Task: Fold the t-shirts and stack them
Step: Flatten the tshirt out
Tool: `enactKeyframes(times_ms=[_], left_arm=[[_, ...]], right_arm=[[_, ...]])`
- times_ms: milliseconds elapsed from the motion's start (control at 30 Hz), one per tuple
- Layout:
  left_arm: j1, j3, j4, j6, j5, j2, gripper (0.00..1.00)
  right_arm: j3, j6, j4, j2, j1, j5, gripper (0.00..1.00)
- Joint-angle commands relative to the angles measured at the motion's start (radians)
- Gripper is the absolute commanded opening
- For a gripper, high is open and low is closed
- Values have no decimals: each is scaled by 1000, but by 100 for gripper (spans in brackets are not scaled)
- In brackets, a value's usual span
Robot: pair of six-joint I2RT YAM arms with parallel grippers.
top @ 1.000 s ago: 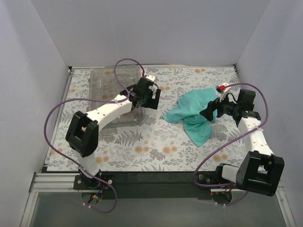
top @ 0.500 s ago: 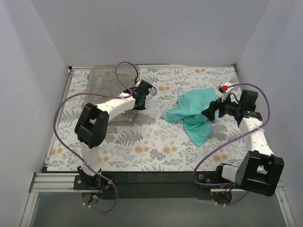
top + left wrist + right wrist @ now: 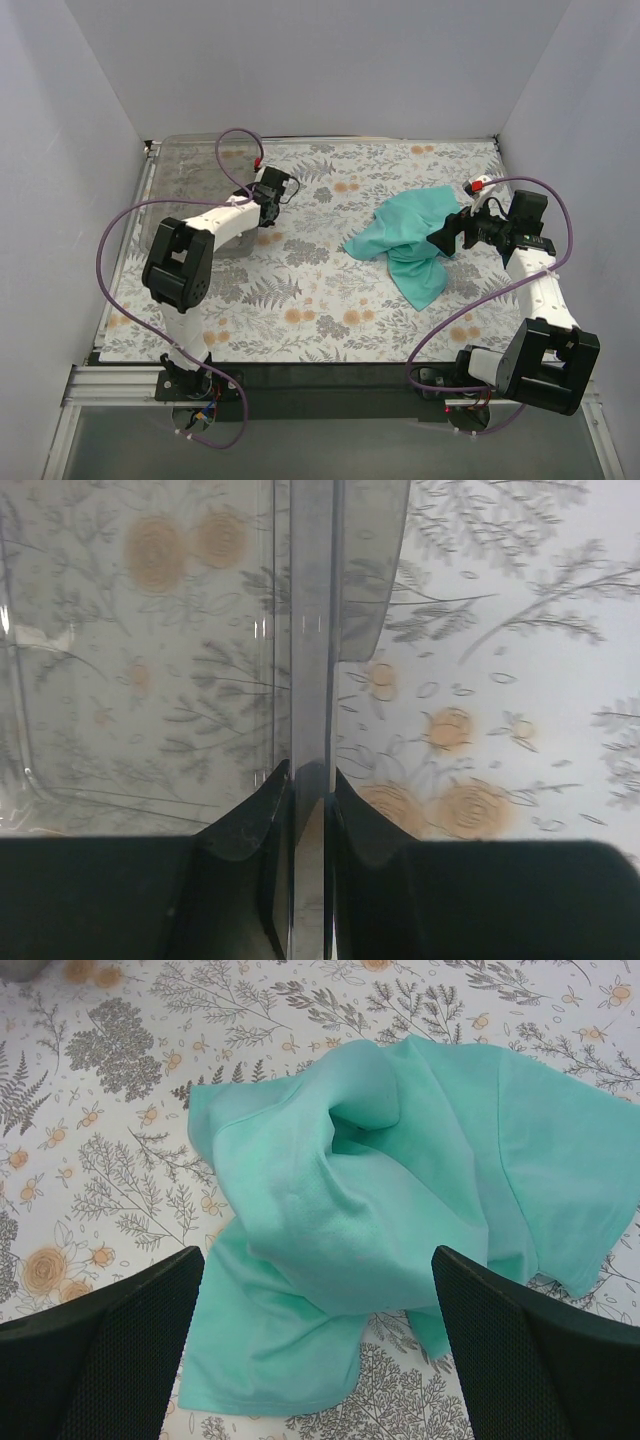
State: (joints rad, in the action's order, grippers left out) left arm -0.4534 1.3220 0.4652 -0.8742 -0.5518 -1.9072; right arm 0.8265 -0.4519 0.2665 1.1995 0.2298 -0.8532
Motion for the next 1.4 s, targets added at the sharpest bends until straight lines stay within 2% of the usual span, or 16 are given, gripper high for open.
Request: enactKeyframes(times_ms=[0,200,367,700,800,867,967,1067,1200,1300,1367], left_arm=[[39,-20,0,101,-74,7,7],[113,-24,-53,207,-4,-3,6],[156,-32,-103,271,1,4,6],[229,-33,-158,325,30,-15,6],[232,-26,-165,331,15,-19,18],[232,-15,-160,330,9,-10,37],[232,-10,-148,307,0,29,53],[231,-17,-129,268,36,89,57],[211,-59,-117,209,147,296,60],[208,-162,-131,150,309,483,64],[208,-242,-161,95,474,630,64]], right_arm=[[8,-13,5,9,8,-30,86],[8,-8,5,14,16,-35,86],[8,-4,5,23,19,-46,85],[8,-2,8,38,29,-63,85],[8,-1,10,40,37,-69,85],[7,-4,13,43,40,-76,85],[10,-14,23,51,39,-92,85],[10,-34,34,54,39,-99,85],[28,-71,71,54,37,-60,85],[83,-117,128,49,10,37,84],[115,-131,154,63,-29,115,84]])
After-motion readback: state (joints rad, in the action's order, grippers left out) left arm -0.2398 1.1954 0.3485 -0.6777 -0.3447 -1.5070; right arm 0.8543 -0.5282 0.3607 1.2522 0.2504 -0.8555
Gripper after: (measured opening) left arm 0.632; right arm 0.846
